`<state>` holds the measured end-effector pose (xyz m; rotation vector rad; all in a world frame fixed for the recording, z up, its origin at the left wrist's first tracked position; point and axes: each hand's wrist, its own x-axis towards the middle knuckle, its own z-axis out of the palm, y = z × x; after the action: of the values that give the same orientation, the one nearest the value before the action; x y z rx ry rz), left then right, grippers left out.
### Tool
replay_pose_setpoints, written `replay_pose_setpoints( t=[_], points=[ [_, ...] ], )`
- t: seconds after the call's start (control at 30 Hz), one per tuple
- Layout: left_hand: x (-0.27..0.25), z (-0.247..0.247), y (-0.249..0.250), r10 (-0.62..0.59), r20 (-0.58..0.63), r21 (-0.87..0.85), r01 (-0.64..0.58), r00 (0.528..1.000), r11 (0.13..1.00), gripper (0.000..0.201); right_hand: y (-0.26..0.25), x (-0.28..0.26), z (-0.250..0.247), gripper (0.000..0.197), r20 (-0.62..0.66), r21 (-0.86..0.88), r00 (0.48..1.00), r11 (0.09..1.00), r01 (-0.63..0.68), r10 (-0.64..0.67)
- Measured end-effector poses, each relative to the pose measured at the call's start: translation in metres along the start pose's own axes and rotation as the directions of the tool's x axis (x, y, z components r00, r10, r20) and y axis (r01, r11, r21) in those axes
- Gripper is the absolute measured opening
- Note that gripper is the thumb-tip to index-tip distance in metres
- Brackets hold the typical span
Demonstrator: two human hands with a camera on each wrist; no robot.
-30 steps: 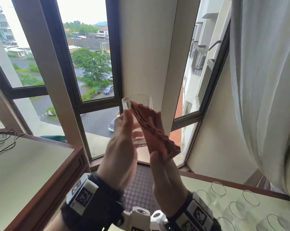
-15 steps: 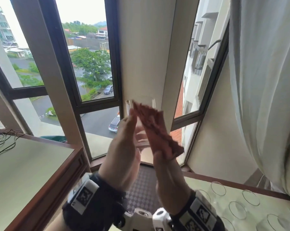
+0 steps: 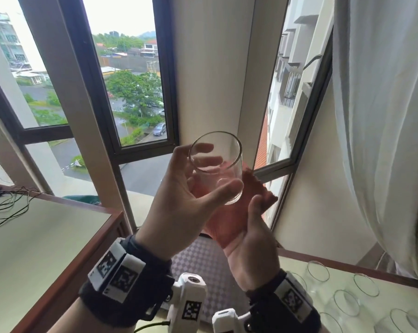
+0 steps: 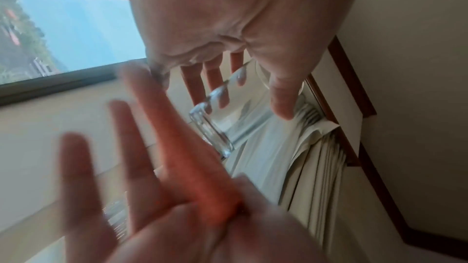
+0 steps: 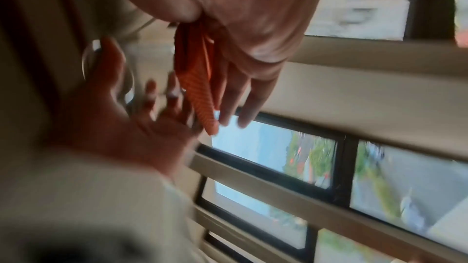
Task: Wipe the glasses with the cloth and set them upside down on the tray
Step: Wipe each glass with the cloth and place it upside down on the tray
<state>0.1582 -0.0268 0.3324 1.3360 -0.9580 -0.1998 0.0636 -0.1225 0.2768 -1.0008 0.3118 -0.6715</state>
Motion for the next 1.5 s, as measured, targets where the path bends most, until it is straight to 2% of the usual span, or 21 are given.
replay_pose_setpoints(
  t=[0.07,0.2,0.27,0.33,0.37,0.4,0.43,0.53,0.57,0.67,0.7,0.73,0.8,0.9,0.97,1.07,1.13,1.23,1.33,1.4,1.5],
  points=[
    [-0.004,-0.002,-0.003,0.033,0.0,0.059,-0.032,0.999,0.998,0.076,-0.012,0.002,0.005,0.058,-0.002,0.203,0.999,0.979,-0.034,0.035],
    [-0.01,-0.012,-0.005,0.134,-0.088,0.318,-0.1,0.987,0.943,0.076,-0.021,0.0,0.006,0.053,-0.016,0.355,1.0,0.935,-0.012,0.018],
    [-0.012,-0.018,-0.004,0.126,-0.148,0.338,-0.07,0.981,0.939,0.076,-0.026,-0.005,0.006,0.055,-0.01,0.228,0.994,0.968,0.109,-0.11],
    [-0.015,-0.023,-0.003,0.122,-0.152,0.304,-0.071,0.981,0.95,0.078,-0.029,-0.009,0.005,0.074,-0.053,0.069,0.959,0.957,0.281,-0.277],
    [-0.017,-0.025,-0.003,0.119,-0.139,0.28,-0.077,0.983,0.957,0.078,-0.032,-0.006,0.01,0.092,0.023,0.042,0.962,0.961,0.272,-0.273],
    [-0.018,-0.026,-0.004,0.108,-0.125,0.252,-0.073,0.986,0.965,0.077,-0.028,0.0,0.01,0.104,0.137,-0.153,0.948,0.939,0.308,-0.289],
    [-0.02,-0.026,-0.005,0.085,-0.112,0.218,-0.059,0.99,0.974,0.074,-0.024,0.002,0.008,0.106,0.181,-0.331,0.894,0.831,0.447,-0.409],
    [-0.025,-0.024,-0.008,0.047,-0.072,0.183,-0.033,0.996,0.983,0.071,-0.037,0.006,0.003,0.044,0.367,-0.317,0.771,0.709,0.63,-0.52],
    [-0.027,-0.023,-0.009,0.052,-0.061,0.19,-0.04,0.997,0.981,0.072,-0.043,0.007,0.005,0.041,0.367,-0.292,0.752,0.7,0.651,-0.547],
    [-0.034,-0.019,-0.012,0.075,-0.023,0.141,-0.071,0.997,0.988,0.073,-0.056,0.011,0.001,0.027,0.252,-0.426,0.833,0.716,0.553,-0.493],
    [-0.036,-0.017,-0.013,0.087,-0.011,0.104,-0.085,0.996,0.991,0.073,-0.06,0.011,-0.002,0.03,0.178,-0.518,0.849,0.686,0.511,-0.497],
    [-0.038,-0.015,-0.013,0.096,-0.01,0.069,-0.095,0.995,0.993,0.073,-0.059,0.009,-0.008,0.049,0.117,-0.521,0.896,0.741,0.423,-0.429],
    [-0.039,-0.012,-0.012,0.121,-0.033,0.034,-0.12,0.992,0.992,0.072,-0.055,0.002,-0.016,0.063,0.086,-0.358,0.942,0.872,0.333,-0.324],
    [-0.034,-0.012,-0.013,0.121,-0.095,0.049,-0.117,0.988,0.992,0.072,-0.035,-0.014,-0.017,0.052,0.006,-0.27,0.964,0.928,0.256,-0.265],
    [-0.03,-0.013,-0.015,0.058,-0.128,0.056,-0.051,0.99,0.997,0.076,-0.02,-0.023,-0.014,0.065,0.059,-0.478,0.952,0.829,0.29,-0.299],
    [-0.029,-0.015,-0.015,0.026,-0.095,0.081,-0.019,0.995,0.997,0.076,-0.017,-0.025,-0.009,0.054,0.322,-0.756,0.763,0.332,0.563,-0.561],
    [-0.032,-0.016,-0.014,0.041,-0.051,0.083,-0.037,0.998,0.996,0.075,-0.032,-0.017,-0.008,0.047,0.445,-0.71,0.683,0.236,0.663,-0.58],
    [-0.039,-0.018,-0.016,0.091,0.018,0.09,-0.092,0.996,0.992,0.075,-0.057,-0.01,-0.012,0.036,0.41,-0.632,0.708,0.38,0.675,-0.575],
    [-0.043,-0.015,-0.022,0.127,0.025,0.043,-0.128,0.992,0.991,0.074,-0.067,-0.014,-0.015,0.049,0.276,-0.456,0.88,0.753,0.474,-0.387],
    [-0.042,-0.014,-0.026,0.104,-0.021,-0.007,-0.104,0.994,0.995,0.074,-0.057,-0.02,-0.023,0.052,0.168,-0.368,0.94,0.865,0.341,-0.298],
    [-0.037,-0.015,-0.028,0.063,-0.107,-0.024,-0.066,0.992,0.998,0.077,-0.035,-0.028,-0.028,0.056,0.139,-0.6,0.938,0.726,0.335,-0.318]
  ],
)
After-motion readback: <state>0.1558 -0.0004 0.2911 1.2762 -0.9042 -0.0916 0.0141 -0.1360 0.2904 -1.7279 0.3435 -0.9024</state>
